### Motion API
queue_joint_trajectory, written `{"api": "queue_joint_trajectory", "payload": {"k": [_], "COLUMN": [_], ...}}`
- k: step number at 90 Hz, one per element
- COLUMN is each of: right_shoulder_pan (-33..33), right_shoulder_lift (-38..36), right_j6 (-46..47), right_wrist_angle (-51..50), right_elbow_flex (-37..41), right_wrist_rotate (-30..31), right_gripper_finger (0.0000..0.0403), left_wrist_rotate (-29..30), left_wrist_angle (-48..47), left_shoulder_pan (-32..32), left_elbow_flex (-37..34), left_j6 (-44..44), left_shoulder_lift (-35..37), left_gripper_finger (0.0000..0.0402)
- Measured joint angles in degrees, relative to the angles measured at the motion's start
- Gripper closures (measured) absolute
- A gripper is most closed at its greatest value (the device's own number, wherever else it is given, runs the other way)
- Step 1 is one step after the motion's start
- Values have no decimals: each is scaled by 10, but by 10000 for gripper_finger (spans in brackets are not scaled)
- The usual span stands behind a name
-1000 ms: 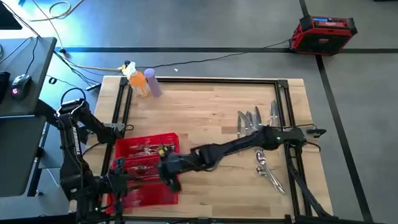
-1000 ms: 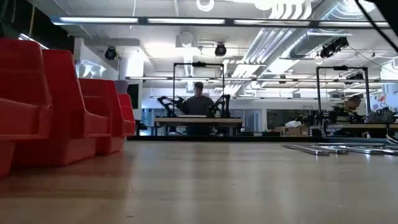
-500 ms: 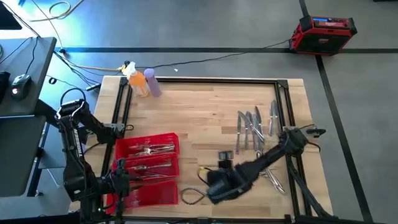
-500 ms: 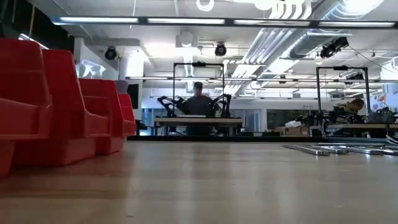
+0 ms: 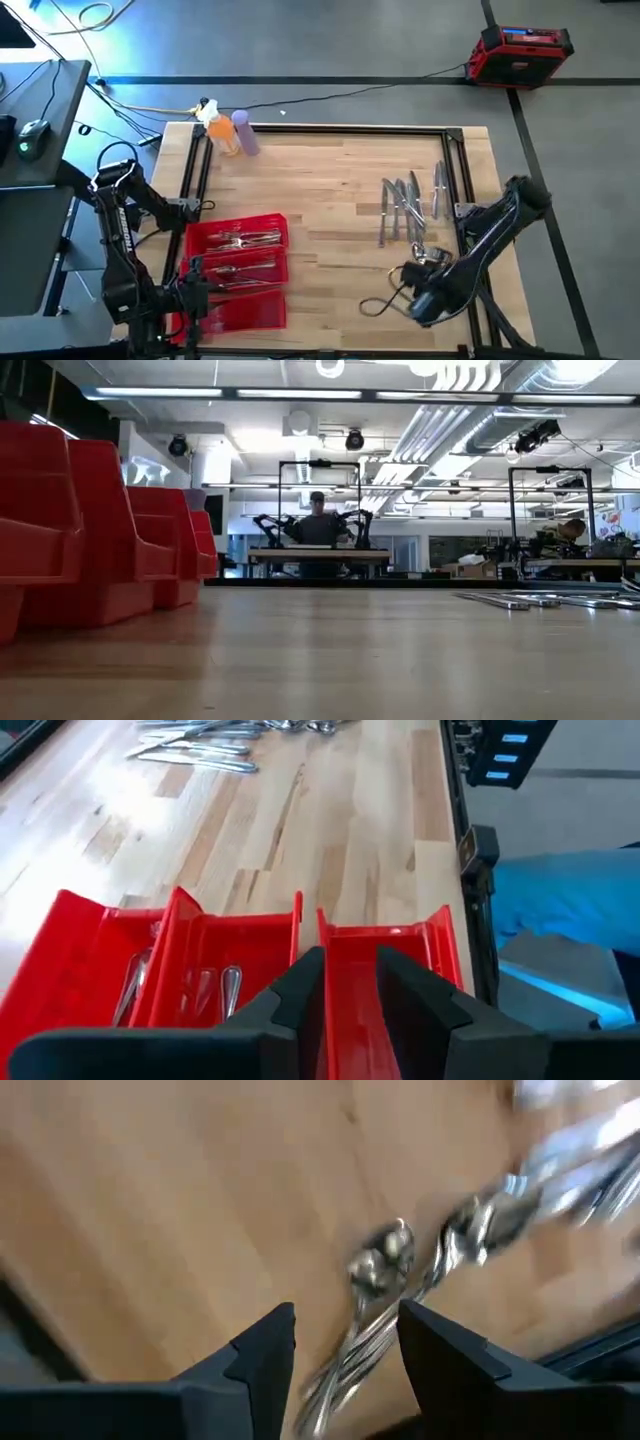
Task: Sort silverware
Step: Put the silver spoon in the middle red bin
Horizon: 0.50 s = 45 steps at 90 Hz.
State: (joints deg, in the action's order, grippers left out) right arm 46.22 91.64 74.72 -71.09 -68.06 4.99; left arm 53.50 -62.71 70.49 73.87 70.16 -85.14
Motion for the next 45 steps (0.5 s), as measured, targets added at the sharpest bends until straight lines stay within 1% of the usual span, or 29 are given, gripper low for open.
{"api": "queue_joint_trajectory", "payload": {"k": [8,20,33,38,45], "right_shoulder_pan": [-6,-31,-47,-50,-50], "right_shoulder_lift": [-47,-79,-80,-81,-83], "right_j6": [60,94,110,120,136], "right_wrist_angle": [69,172,246,275,287], "right_elbow_flex": [100,212,285,302,316], "right_wrist_rotate": [1,-18,-53,-62,-64], "right_gripper_finger": [242,242,242,242,243], "left_wrist_rotate": [6,6,-1,-1,-3], "left_wrist_angle": [0,0,1,1,0], "left_shoulder_pan": [0,-4,-4,-5,-5], "left_elbow_flex": [0,0,0,0,0], "left_j6": [-3,-3,-1,-1,-2], "left_shoulder_lift": [0,0,0,0,0], "left_gripper_finger": [326,326,326,326,326]}}
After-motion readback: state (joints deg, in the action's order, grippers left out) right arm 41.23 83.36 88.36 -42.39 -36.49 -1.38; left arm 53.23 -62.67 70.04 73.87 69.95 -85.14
